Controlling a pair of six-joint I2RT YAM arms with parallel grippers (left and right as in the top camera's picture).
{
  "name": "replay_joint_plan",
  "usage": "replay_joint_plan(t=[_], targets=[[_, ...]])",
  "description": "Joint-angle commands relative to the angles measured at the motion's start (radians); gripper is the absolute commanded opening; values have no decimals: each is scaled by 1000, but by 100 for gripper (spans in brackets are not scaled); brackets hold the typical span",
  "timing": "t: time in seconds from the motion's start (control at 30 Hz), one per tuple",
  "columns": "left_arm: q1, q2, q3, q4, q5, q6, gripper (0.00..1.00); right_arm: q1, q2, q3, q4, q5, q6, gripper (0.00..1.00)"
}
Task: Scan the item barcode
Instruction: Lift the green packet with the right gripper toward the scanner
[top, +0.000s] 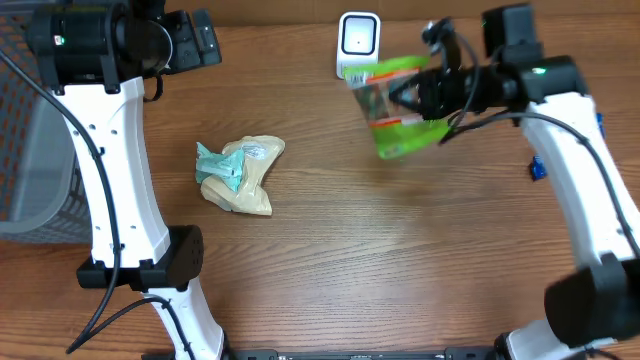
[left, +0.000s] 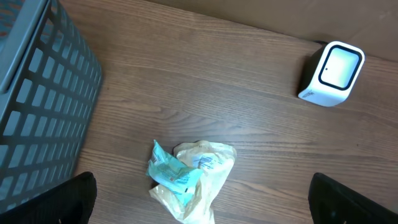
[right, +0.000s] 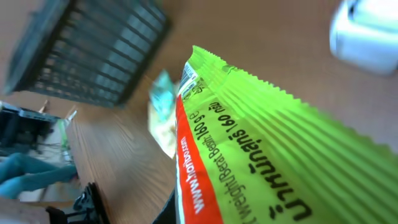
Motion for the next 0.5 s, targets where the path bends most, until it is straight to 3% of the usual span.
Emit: replay_joint_plan(t=[0.0, 0.47], targets=[[-13, -18, -2, 1, -3, -6, 100, 1, -64, 93, -15, -45, -48, 4], [-13, -18, -2, 1, -3, -6, 100, 1, -138, 208, -47, -256, -205, 4]])
